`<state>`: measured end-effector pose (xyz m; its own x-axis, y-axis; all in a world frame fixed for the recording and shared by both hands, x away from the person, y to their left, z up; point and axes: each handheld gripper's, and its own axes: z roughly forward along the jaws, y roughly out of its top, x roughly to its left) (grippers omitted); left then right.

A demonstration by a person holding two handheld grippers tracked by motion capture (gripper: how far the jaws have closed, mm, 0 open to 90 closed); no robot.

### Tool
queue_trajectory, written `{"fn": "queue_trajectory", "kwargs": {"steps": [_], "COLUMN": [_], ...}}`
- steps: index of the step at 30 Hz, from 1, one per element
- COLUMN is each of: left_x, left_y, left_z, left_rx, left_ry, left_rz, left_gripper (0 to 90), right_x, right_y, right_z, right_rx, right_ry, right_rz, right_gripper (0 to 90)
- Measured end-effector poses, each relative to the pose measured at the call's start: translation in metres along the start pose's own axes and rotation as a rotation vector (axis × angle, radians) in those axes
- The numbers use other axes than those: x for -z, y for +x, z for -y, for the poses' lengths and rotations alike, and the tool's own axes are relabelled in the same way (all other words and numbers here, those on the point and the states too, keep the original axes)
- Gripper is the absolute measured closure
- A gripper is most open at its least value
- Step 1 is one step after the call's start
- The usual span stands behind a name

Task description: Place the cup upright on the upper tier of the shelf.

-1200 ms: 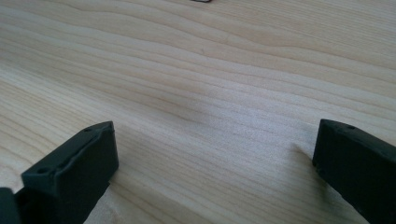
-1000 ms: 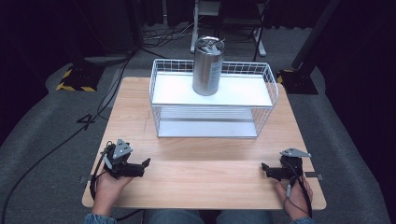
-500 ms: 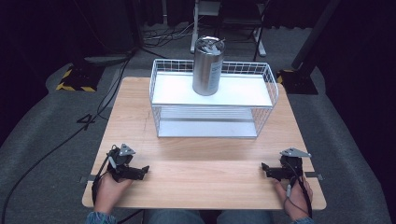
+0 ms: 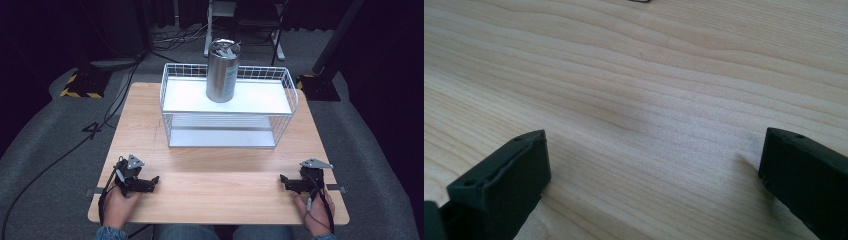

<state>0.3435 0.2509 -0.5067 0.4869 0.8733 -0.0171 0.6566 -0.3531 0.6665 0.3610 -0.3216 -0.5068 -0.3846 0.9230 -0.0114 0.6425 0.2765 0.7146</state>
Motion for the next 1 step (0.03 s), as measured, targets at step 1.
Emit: {"fn": "queue_trajectory", "kwargs": {"steps": [1], "left_x": [0.0], "left_y": [0.0], "left_z": [0.0], "left_rx": [0.0], "left_ry": [0.0], "left_rz": [0.0], "left_gripper": [0.1], "right_x": [0.0], "right_y": [0.0], "right_z": [0.0], "right_rx": [0.0], "right_ry": [0.0], "right_rz": [0.0], "right_gripper": [0.3]}}
